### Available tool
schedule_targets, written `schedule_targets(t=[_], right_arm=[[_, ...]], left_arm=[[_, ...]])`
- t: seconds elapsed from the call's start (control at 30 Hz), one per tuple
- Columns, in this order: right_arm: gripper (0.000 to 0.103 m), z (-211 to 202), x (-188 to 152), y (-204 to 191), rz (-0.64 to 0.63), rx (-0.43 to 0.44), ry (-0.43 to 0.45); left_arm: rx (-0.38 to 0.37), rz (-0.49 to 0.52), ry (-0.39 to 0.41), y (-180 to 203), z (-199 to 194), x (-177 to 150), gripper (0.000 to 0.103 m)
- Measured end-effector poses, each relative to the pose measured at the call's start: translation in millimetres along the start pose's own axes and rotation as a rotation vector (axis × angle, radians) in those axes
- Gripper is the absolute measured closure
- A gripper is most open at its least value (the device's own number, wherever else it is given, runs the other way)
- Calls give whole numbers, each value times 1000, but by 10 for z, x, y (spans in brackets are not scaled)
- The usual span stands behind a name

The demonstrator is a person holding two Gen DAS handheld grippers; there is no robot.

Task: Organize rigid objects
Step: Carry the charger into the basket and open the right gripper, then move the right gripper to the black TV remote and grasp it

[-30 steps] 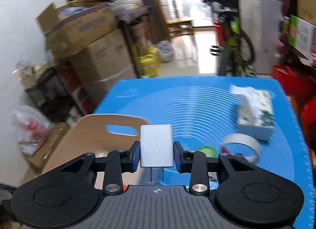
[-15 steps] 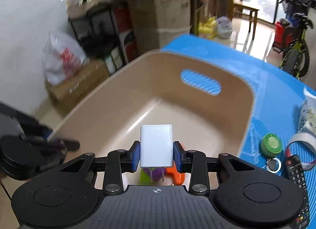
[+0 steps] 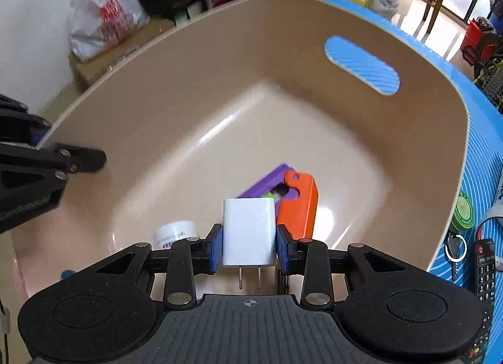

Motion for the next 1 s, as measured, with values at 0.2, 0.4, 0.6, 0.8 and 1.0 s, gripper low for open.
schedule_targets(t=[0.2,0.4,0.6,0.8,1.0], right_arm=[[60,56,8,-30,-17,-29,-55],[45,-40,-45,21,-4,2,-4],[36,-227,-104,36,-16,22,67],[26,-572,-119,177,24,80,159],[15,-873,-154,419,132,67,246]], left_arm=[[5,2,0,9,-8,13,91],[6,0,-3,2,-15,10,90],[10,-1,-6,9,-15,17,90],[7,-8,-4,7,-14,22,90],[6,-11,0,3,-19,13,90]])
Point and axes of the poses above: each gripper's, at about its wrist camera, not at the fingertips, and z roughly the way its jaws point, y to its right, x to its top, the point moved 6 cm from there along z, roughly the way its jaws point, and after that the axes turned 10 degrees about -y, right-handed, at the moved point
